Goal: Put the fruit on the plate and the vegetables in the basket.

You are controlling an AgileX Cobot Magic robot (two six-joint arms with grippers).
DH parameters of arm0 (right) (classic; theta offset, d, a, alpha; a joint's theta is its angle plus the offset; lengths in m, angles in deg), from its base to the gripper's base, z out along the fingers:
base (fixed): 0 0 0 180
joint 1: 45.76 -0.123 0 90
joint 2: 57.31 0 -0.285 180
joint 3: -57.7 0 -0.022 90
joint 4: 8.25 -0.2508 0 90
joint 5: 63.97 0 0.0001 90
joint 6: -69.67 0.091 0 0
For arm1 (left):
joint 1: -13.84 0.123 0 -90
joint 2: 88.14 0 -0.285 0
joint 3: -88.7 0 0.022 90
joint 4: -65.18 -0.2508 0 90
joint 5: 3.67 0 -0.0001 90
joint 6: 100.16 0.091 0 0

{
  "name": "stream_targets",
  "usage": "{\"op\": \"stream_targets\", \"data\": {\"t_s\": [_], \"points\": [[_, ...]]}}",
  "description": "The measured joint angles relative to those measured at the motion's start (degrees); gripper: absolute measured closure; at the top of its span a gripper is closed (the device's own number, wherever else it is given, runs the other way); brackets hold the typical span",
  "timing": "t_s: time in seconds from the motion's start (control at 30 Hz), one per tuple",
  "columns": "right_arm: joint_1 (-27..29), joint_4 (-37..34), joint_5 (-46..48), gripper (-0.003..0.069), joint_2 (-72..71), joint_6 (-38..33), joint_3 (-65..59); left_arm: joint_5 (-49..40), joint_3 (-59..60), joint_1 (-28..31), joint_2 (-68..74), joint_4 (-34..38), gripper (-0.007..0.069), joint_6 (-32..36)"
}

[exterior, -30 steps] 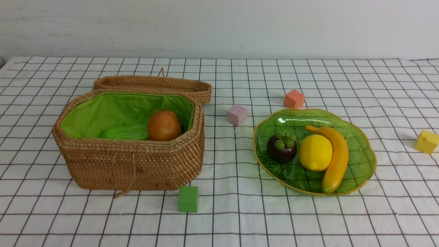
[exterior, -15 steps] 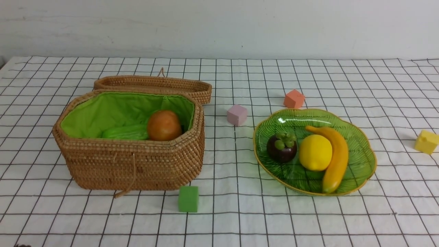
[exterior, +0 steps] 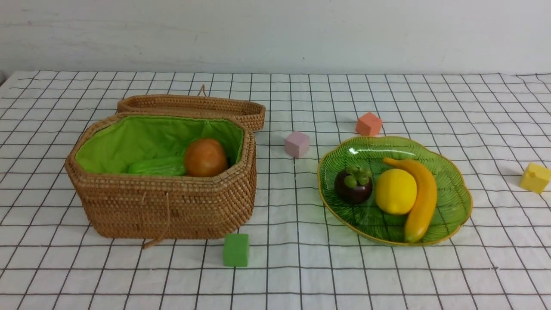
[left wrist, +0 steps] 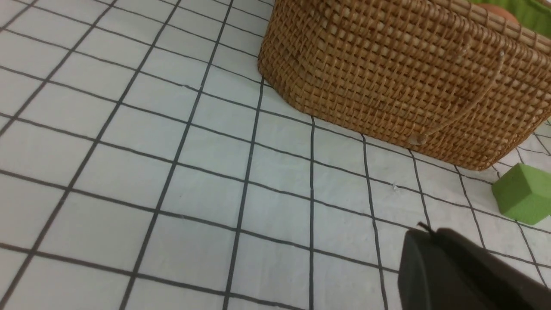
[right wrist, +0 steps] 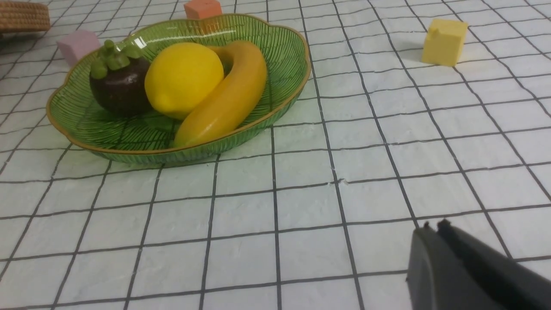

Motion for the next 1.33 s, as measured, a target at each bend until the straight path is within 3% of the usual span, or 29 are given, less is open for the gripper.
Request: {"op": "stream_targets", "data": {"t_s": [1.33], "points": [[0.00, 0.00, 0.05, 0.0585, 0.00, 0.00, 0.00, 0.26, 0.00, -0.07, 0.00, 0.03, 0.0630, 0.00]]}}
